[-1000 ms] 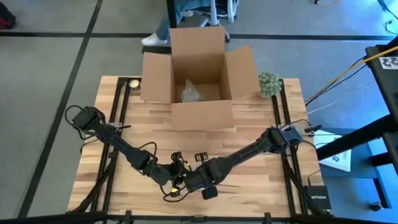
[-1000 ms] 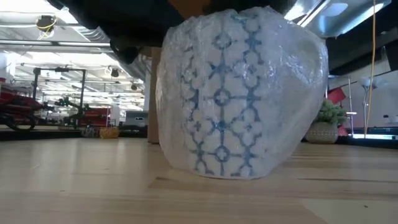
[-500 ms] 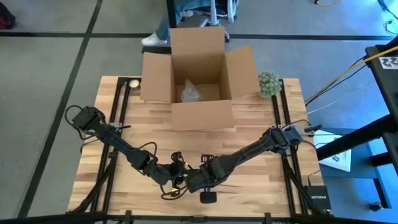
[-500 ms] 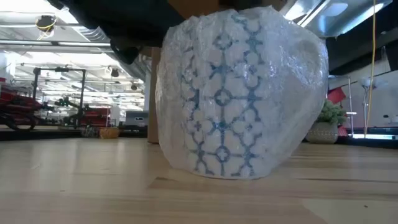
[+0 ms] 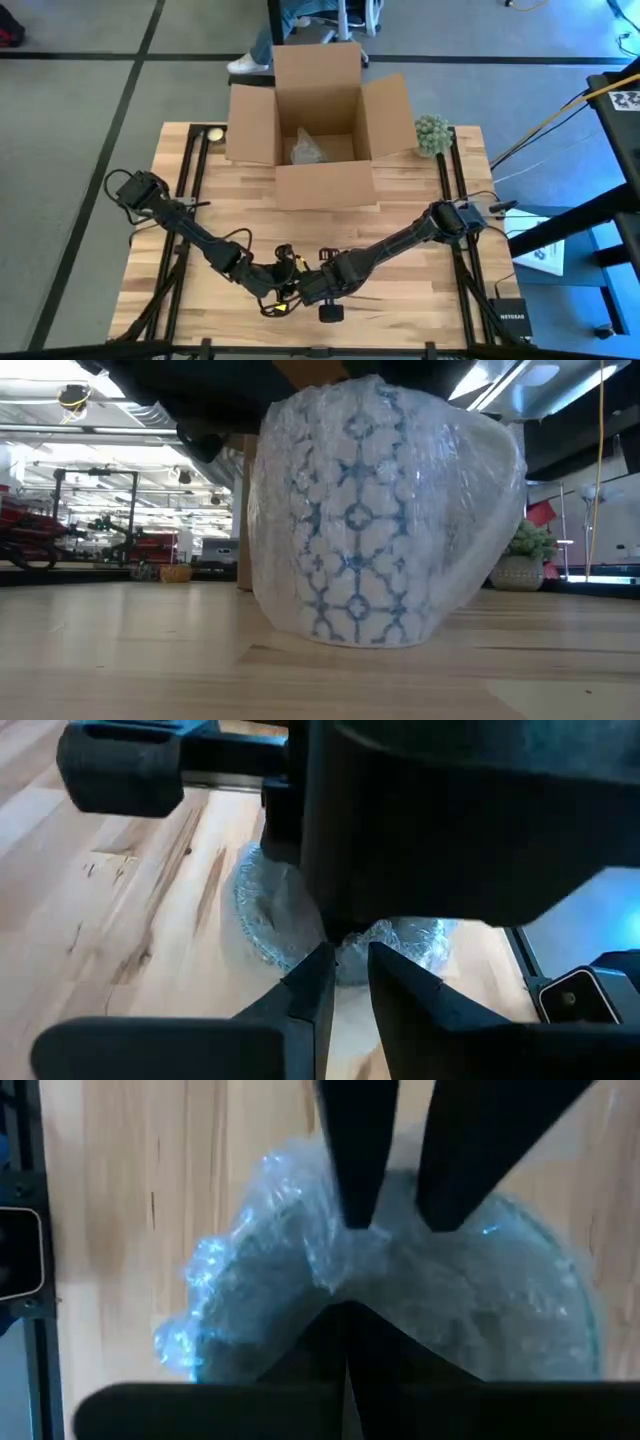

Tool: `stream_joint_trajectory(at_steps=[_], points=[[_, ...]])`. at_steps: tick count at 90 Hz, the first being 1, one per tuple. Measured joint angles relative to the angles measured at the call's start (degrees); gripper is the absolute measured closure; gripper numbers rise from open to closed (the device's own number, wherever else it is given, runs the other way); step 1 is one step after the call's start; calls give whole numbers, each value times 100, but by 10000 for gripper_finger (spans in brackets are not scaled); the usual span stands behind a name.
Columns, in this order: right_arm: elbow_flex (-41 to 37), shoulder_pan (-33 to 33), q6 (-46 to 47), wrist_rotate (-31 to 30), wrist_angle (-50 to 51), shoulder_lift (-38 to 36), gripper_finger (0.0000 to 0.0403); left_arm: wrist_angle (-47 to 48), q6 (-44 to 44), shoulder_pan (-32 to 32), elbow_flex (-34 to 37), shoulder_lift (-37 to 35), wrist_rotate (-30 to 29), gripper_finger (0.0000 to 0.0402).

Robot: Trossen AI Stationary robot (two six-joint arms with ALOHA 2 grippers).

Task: Wrap mug
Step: Wrap the white mug with bubble wrap

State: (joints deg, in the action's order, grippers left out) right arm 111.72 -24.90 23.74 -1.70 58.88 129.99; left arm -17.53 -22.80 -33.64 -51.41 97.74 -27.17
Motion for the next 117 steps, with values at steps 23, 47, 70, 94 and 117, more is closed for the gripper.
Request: stream_joint_trajectory(at_steps=[23,47,70,94,117], points=[[-15,15,-103,-115,-447,-52,402,902,359,-156,-269,-491,-105,353],[-13,19,-208,-59,-442,-55,402,3135,-802,-501,-292,-952,-245,353],[-15,19,-277,-32,-464,-57,402,1834,-465,-293,4,-246,-710,353],[-17,9,-417,-17,-504,-57,402,365,1123,-129,-12,-311,-386,353],[-13,17,-474,-80,-547,-62,402,237,716,176,-31,167,67,353]])
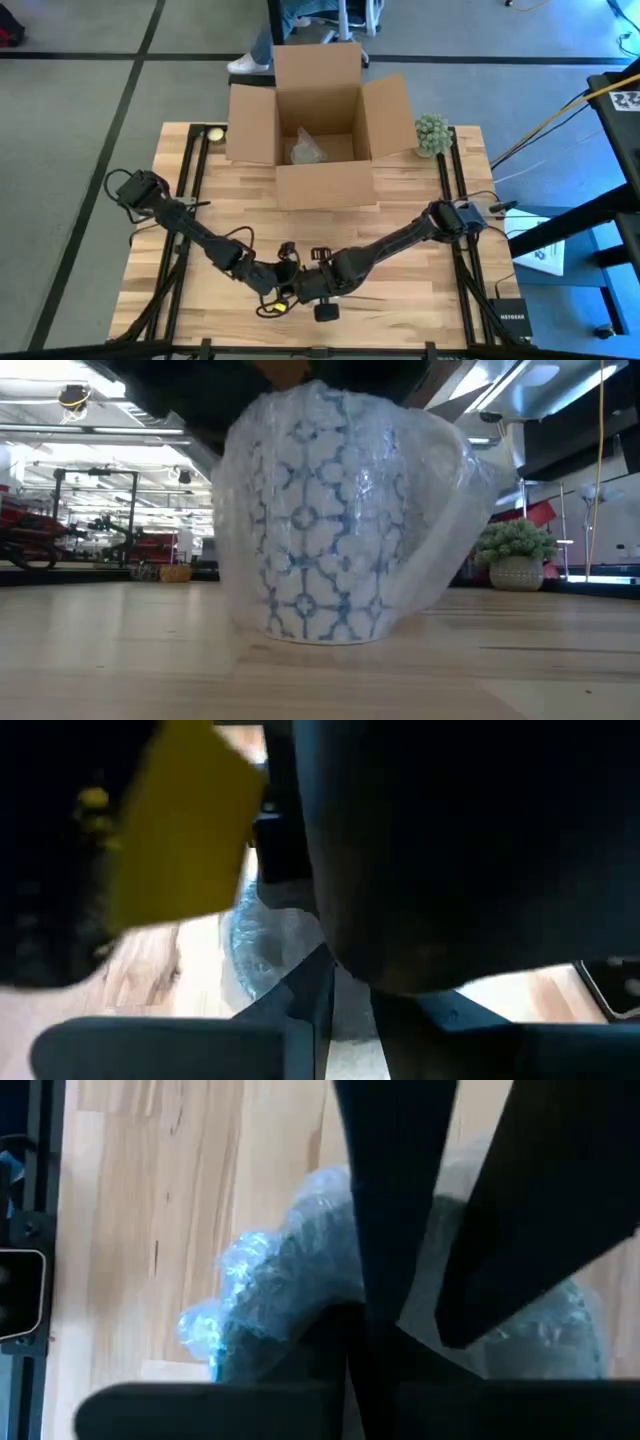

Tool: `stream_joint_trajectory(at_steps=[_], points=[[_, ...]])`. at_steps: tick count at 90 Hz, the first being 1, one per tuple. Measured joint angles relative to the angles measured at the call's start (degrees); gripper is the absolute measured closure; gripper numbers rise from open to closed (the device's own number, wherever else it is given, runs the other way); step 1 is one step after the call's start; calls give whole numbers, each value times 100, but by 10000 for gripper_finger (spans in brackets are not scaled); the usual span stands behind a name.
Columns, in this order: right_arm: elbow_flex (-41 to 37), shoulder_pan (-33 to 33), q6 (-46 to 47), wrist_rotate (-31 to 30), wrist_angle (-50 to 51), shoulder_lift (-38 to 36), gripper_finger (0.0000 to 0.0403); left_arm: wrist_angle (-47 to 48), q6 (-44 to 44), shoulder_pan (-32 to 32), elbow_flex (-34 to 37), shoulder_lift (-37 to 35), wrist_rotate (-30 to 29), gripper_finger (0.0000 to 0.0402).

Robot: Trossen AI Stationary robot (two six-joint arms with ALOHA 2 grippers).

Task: Wrap mug
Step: Wrap the white mug with bubble wrap, then put the white wrapped mug into the box

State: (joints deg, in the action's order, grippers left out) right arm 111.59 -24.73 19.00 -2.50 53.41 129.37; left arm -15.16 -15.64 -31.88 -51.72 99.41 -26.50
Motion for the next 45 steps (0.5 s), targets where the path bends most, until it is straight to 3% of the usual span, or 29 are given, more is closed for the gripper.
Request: stream_joint_trajectory(at_steps=[29,45], points=[[934,-48,-13,54,1028,-161,402,-96,217,-155,-36,-291,-17,353],[1199,-33,-22,-5,1544,-167,402,14,226,-367,-67,-888,-190,353]])
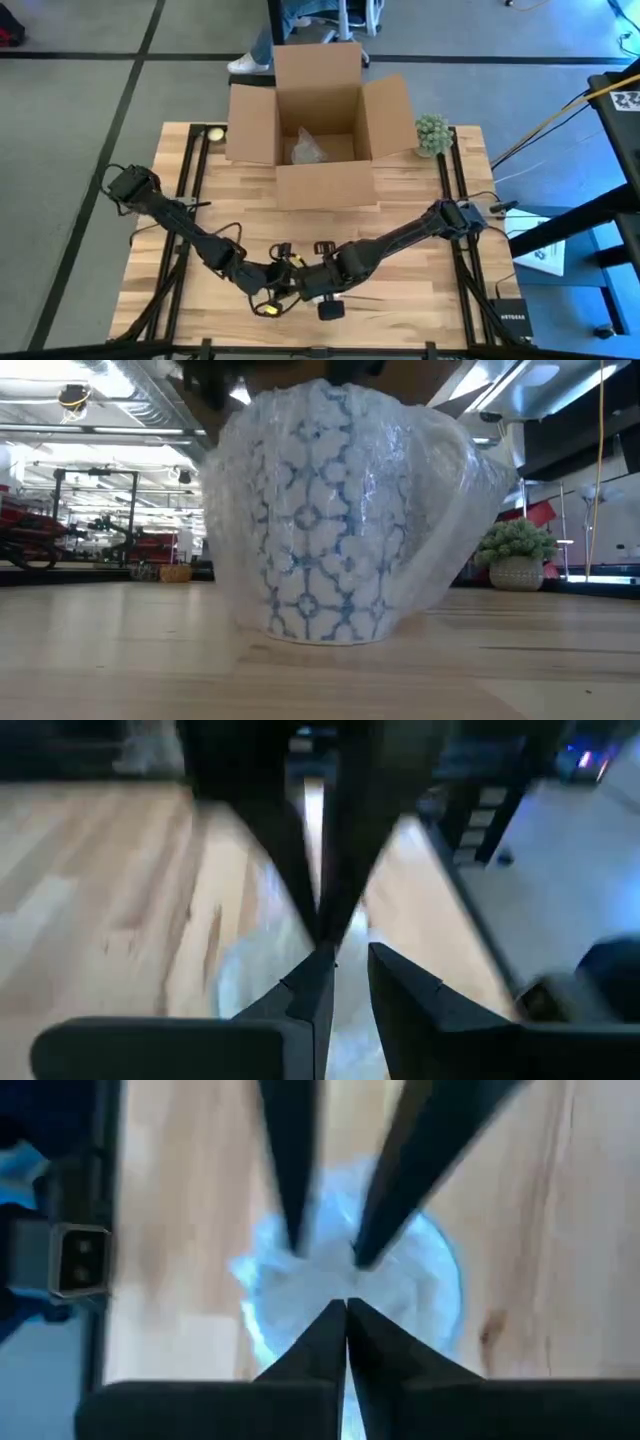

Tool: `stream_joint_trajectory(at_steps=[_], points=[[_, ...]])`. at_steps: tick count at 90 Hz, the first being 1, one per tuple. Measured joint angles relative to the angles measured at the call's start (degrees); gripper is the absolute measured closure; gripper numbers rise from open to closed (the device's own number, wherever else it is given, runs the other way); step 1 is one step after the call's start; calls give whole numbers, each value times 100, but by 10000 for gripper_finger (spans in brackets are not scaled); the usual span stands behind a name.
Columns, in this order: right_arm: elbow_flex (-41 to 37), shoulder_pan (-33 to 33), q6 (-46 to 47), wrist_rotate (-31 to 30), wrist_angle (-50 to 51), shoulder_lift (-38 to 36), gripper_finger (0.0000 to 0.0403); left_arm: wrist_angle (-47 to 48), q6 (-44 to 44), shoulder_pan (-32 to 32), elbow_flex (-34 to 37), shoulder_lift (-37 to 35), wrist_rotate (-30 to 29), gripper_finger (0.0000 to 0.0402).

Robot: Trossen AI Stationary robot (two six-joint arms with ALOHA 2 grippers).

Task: Wrap mug
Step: Put the white wrapped mug into the box

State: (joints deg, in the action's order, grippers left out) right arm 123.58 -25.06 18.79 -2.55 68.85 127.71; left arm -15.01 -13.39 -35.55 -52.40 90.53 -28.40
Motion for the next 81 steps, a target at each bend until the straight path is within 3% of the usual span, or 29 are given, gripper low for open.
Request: stream_joint_trajectory(at_steps=[20,33,59,69,81], points=[[34,-19,18,411,-4,-5,398,1174,-294,-331,0,-648,-863,353],[38,-135,-115,651,-509,-5,351,1897,-689,-399,2,-692,-958,353],[-69,-508,-282,-278,-645,270,206,2497,-1586,-539,13,-701,-931,353],[-153,-445,-272,-643,-542,546,182,2527,-1623,-546,90,-701,-936,353],[-148,-365,-265,-558,-471,822,181,2534,-1722,-534,142,-701,-982,353]])
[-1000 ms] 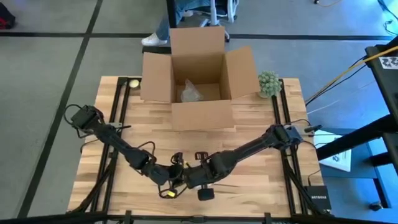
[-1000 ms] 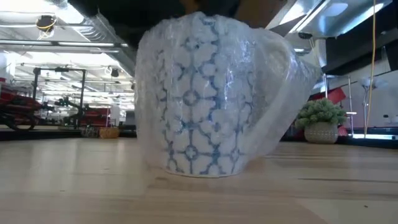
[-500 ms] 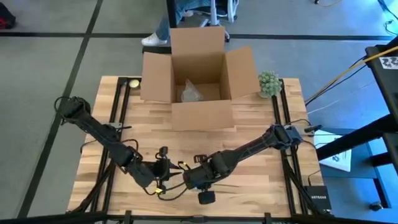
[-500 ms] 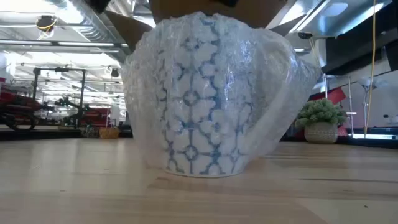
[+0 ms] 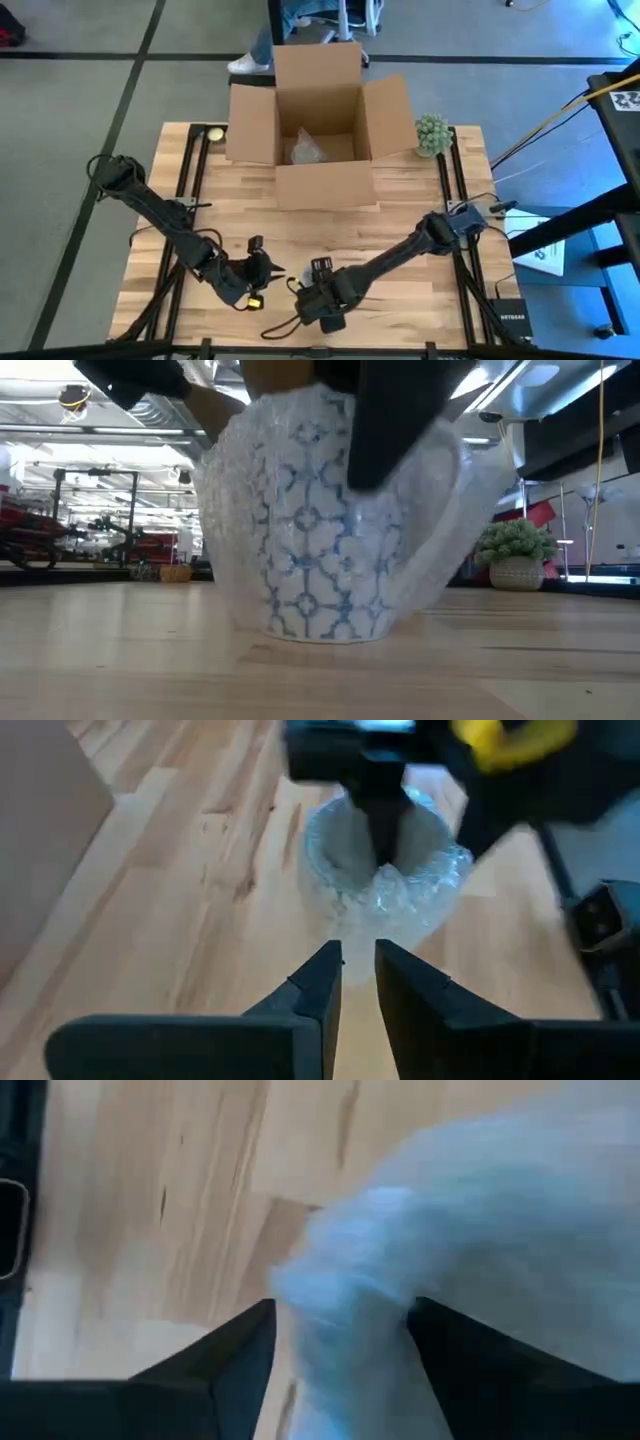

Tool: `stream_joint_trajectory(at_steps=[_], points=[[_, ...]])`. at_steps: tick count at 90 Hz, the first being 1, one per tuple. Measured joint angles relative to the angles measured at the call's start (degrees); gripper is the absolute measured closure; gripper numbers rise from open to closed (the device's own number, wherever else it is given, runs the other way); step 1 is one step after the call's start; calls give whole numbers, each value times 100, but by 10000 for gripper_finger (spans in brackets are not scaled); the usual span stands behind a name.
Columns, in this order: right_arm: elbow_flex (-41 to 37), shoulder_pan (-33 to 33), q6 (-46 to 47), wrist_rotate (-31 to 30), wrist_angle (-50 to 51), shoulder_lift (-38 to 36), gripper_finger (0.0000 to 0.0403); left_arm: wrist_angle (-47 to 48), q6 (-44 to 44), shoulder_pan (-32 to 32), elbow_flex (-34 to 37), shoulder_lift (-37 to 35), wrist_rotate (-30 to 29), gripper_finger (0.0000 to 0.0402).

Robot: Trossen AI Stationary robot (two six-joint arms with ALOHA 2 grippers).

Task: Wrap mug
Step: Put the white wrapped mug into the box

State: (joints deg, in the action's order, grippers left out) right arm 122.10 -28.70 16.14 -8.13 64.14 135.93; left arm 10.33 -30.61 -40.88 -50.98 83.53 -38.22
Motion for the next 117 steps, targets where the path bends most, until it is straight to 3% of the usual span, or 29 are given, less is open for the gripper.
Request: stream_joint_trajectory(at_steps=[11,24,29,54,94,117], points=[[19,50,-77,90,-32,125,224,-31,105,-6,0,0,0,353],[24,109,-172,317,10,147,356,-16,103,-2,0,0,-18,353],[51,113,-191,417,72,114,381,-25,108,-8,0,-1,-17,353],[252,102,-403,-46,229,-474,390,-20,131,-42,0,-2,-15,353],[283,136,-1233,-1713,-372,-2016,391,-16,154,-42,0,-2,-15,353],[268,658,-1976,-2401,-1030,-2732,391,-20,166,-39,0,-2,-15,353]])
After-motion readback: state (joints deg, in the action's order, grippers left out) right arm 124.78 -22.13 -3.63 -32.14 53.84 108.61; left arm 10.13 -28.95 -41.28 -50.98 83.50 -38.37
